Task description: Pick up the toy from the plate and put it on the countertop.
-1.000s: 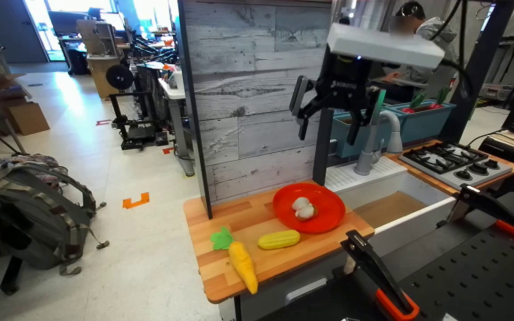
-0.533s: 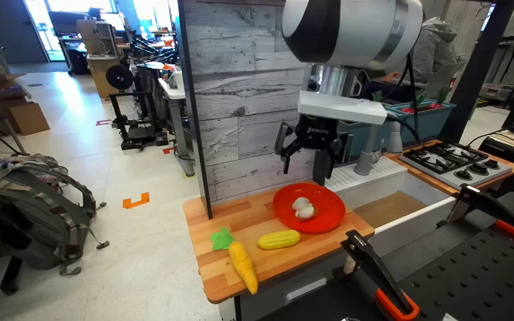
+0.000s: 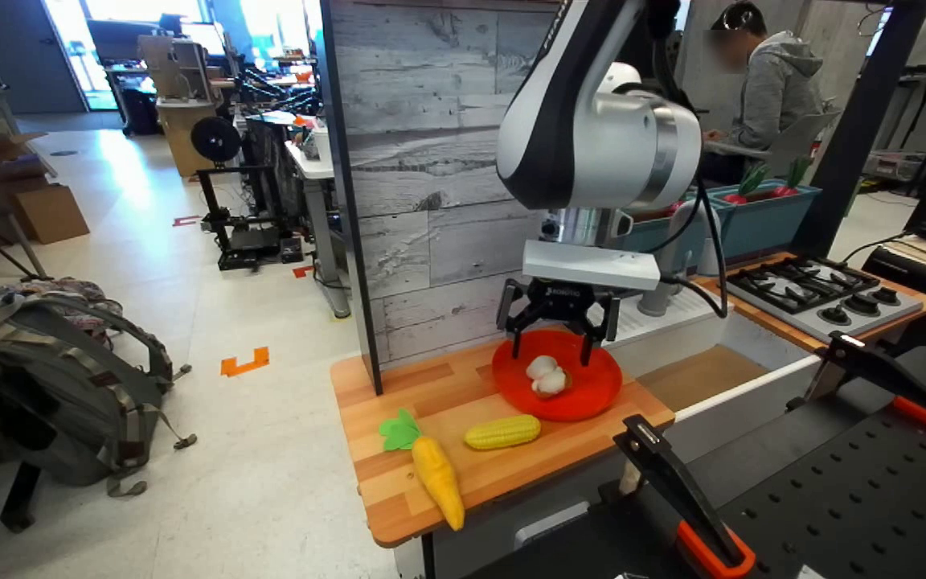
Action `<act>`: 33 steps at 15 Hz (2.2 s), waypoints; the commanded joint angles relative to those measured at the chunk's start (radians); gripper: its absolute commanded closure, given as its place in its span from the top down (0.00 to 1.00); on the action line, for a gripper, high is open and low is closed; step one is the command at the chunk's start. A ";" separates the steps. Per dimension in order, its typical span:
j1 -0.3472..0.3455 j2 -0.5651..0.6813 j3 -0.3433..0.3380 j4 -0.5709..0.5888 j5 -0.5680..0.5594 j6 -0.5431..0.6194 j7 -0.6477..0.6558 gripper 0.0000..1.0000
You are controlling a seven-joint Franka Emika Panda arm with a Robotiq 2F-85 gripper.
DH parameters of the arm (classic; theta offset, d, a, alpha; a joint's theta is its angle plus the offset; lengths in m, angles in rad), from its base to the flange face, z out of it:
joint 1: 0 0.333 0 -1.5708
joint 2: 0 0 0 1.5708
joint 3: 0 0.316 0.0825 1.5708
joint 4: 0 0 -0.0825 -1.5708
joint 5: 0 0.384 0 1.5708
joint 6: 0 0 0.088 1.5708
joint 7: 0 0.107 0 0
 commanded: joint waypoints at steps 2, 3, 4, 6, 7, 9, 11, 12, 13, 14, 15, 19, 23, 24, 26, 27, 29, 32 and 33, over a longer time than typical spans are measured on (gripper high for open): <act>0.037 0.092 -0.033 0.113 -0.004 -0.049 0.038 0.75; 0.041 0.103 -0.034 0.124 -0.006 -0.058 0.039 0.74; 0.043 0.111 -0.033 0.134 -0.006 -0.065 0.038 0.65; 0.046 0.115 -0.029 0.142 -0.006 -0.071 0.031 0.49; 0.045 0.112 -0.025 0.140 -0.004 -0.074 0.027 0.42; 0.041 0.091 -0.017 0.116 0.000 -0.058 0.013 0.27; 0.037 0.061 -0.011 0.075 0.002 -0.026 -0.001 0.12; 0.033 0.036 -0.006 0.042 0.003 -0.012 -0.014 0.05; 0.025 0.012 0.003 0.009 0.006 0.003 -0.030 0.02; 0.019 -0.014 0.011 -0.024 0.010 0.025 -0.045 0.04; 0.017 -0.042 0.017 -0.056 0.010 0.038 -0.057 0.04; 0.019 -0.156 0.050 -0.168 0.009 0.070 -0.104 0.03; 0.051 -0.199 0.088 -0.177 0.008 0.073 -0.103 0.04; 0.057 -0.197 0.097 -0.168 0.008 0.076 -0.103 0.04; 0.078 -0.169 0.107 -0.127 0.004 0.084 -0.095 0.04; 0.086 -0.151 0.111 -0.104 -0.001 0.081 -0.098 0.04; 0.112 -0.117 0.102 -0.066 -0.011 0.075 -0.086 0.04; 0.147 -0.056 0.079 -0.004 -0.029 0.048 -0.072 0.04; 0.154 -0.035 0.072 0.015 -0.031 0.044 -0.070 0.04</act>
